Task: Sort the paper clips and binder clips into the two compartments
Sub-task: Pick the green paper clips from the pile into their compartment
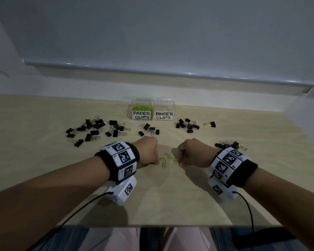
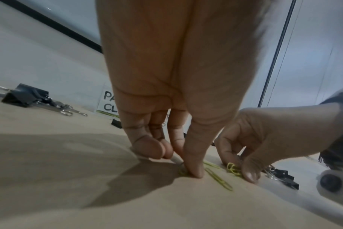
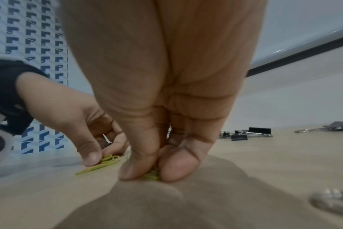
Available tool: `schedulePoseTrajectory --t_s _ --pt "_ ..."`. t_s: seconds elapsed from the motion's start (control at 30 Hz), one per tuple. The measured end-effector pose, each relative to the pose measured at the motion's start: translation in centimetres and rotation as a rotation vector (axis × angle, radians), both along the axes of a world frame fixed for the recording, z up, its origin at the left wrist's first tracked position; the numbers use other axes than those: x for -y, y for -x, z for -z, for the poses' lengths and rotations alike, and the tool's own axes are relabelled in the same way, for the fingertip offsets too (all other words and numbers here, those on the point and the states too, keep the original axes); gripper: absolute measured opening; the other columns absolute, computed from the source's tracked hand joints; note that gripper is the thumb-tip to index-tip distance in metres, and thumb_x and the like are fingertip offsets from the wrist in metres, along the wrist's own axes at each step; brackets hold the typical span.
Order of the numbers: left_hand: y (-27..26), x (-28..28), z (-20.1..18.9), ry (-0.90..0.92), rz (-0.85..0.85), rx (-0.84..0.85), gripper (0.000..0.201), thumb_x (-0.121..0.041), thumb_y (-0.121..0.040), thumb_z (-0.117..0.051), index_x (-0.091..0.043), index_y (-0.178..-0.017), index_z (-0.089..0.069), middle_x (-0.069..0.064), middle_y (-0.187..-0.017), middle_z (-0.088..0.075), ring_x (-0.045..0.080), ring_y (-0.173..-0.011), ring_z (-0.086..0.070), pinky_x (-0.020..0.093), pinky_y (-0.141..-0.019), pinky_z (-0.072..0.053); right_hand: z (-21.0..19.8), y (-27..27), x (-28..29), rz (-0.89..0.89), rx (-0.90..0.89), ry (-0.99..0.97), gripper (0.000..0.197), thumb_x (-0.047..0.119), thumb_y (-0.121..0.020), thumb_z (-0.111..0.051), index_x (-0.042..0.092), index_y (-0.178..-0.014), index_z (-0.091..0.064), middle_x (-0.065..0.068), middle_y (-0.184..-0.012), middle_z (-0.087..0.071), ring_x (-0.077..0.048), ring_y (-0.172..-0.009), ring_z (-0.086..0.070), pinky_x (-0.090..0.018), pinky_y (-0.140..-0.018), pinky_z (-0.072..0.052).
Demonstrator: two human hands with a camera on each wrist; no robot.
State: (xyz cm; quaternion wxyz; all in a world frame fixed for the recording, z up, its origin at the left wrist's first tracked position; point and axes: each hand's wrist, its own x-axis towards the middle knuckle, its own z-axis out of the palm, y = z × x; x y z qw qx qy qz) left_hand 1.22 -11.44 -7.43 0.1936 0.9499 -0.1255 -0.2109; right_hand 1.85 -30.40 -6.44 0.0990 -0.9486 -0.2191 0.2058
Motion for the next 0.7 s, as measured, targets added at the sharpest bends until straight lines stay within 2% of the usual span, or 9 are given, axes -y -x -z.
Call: schedulePoseTrajectory --t_s 0.07,0.13,0.23,0.3,0.33,0.4,0.5,0.57,0.7 --pt "-0.1 0.0 0.3 -0.016 0.004 0.018 0.019 -0.020 -0.083 -0.069 -0.001 -0.082 -0.070 0.015 -0.096 -0.072 0.026 -0.093 -0.067 0.036 -0.085 -0.055 0.1 0.3 0.0 0.004 0.017 0.019 0.013 0.007 -0.077 -0.068 0.012 -0.088 -0.066 0.003 -0.080 -0.060 -0.015 -0.078 -0.055 -0.027 -0.070 -0.045" --pt "0.1 0.0 0.3 -0.008 0.017 0.067 0.013 -0.015 -0.085 -0.061 -0.005 -0.077 -0.064 0.018 -0.095 -0.070 0.028 -0.090 -0.067 0.040 -0.082 -0.056 0.3 0.6 -0.1 0.001 0.022 0.036 0.011 0.005 -0.079 -0.062 0.012 -0.087 -0.063 -0.003 -0.089 -0.063 -0.018 -0.083 -0.056 -0.032 -0.076 -0.049" --pt "0.8 0.0 0.1 0.110 0.038 0.126 0.008 -0.010 -0.084 -0.061 -0.005 -0.079 -0.066 0.003 -0.080 -0.067 0.015 -0.073 -0.062 0.024 -0.067 -0.053 0.5 1.0 0.0 -0.022 0.033 0.018 0.021 0.004 -0.081 -0.061 0.020 -0.071 -0.054 0.005 -0.079 -0.057 -0.015 -0.080 -0.053 -0.029 -0.072 -0.046" --pt "1.4 0.1 -0.2 0.182 0.080 0.121 0.001 -0.010 -0.081 -0.066 -0.008 -0.081 -0.067 -0.010 -0.070 -0.059 0.003 -0.062 -0.054 0.011 -0.058 -0.044 0.6 1.2 0.1 -0.015 0.049 0.002 0.021 0.004 -0.082 -0.062 0.020 -0.071 -0.054 0.009 -0.077 -0.058 -0.015 -0.080 -0.055 -0.028 -0.071 -0.047" --pt "1.6 0.2 -0.2 0.193 0.113 0.112 0.003 -0.009 -0.081 -0.067 -0.009 -0.084 -0.067 -0.010 -0.070 -0.058 0.001 -0.062 -0.052 0.010 -0.057 -0.042 0.7 1.3 0.1 -0.019 0.067 0.007 0.020 0.004 -0.082 -0.062 0.019 -0.072 -0.054 0.006 -0.078 -0.059 -0.017 -0.080 -0.056 -0.029 -0.070 -0.047" --pt "1.6 0.4 -0.1 0.170 0.195 0.089 0.010 -0.006 -0.083 -0.065 -0.010 -0.092 -0.064 -0.004 -0.076 -0.059 0.002 -0.063 -0.052 0.012 -0.057 -0.041 0.8 1.3 0.1 -0.031 0.099 0.031 0.023 0.006 -0.082 -0.062 0.020 -0.070 -0.048 0.000 -0.079 -0.055 -0.020 -0.077 -0.051 -0.029 -0.066 -0.041" --pt "1.4 0.5 -0.2 0.058 0.316 0.073 0.016 -0.007 -0.089 -0.060 -0.012 -0.104 -0.061 0.000 -0.080 -0.058 0.004 -0.064 -0.051 0.018 -0.059 -0.039 0.4 1.4 0.0 -0.026 0.108 0.033 0.013 0.007 -0.080 -0.063 0.015 -0.078 -0.053 -0.002 -0.080 -0.054 -0.020 -0.076 -0.047 -0.027 -0.065 -0.036" --pt "1.2 0.4 -0.4 -0.004 0.352 0.086 0.012 -0.012 -0.090 -0.061 -0.013 -0.101 -0.060 -0.001 -0.079 -0.055 0.013 -0.069 -0.051 0.025 -0.063 -0.040 0.2 1.4 0.0 0.004 0.095 -0.005 0.010 0.005 -0.078 -0.063 0.012 -0.084 -0.061 -0.003 -0.083 -0.057 -0.020 -0.077 -0.049 -0.026 -0.067 -0.039" --pt "1.4 0.2 0.0 -0.071 0.365 0.110 0.004 -0.015 -0.092 -0.058 -0.014 -0.091 -0.054 -0.002 -0.088 -0.049 0.017 -0.079 -0.048 0.030 -0.070 -0.040 -0.1 1.0 -1.1 0.094 0.103 -0.110 0.019 0.004 -0.079 -0.062 0.009 -0.096 -0.068 -0.005 -0.097 -0.066 -0.016 -0.083 -0.055 -0.024 -0.071 -0.042"
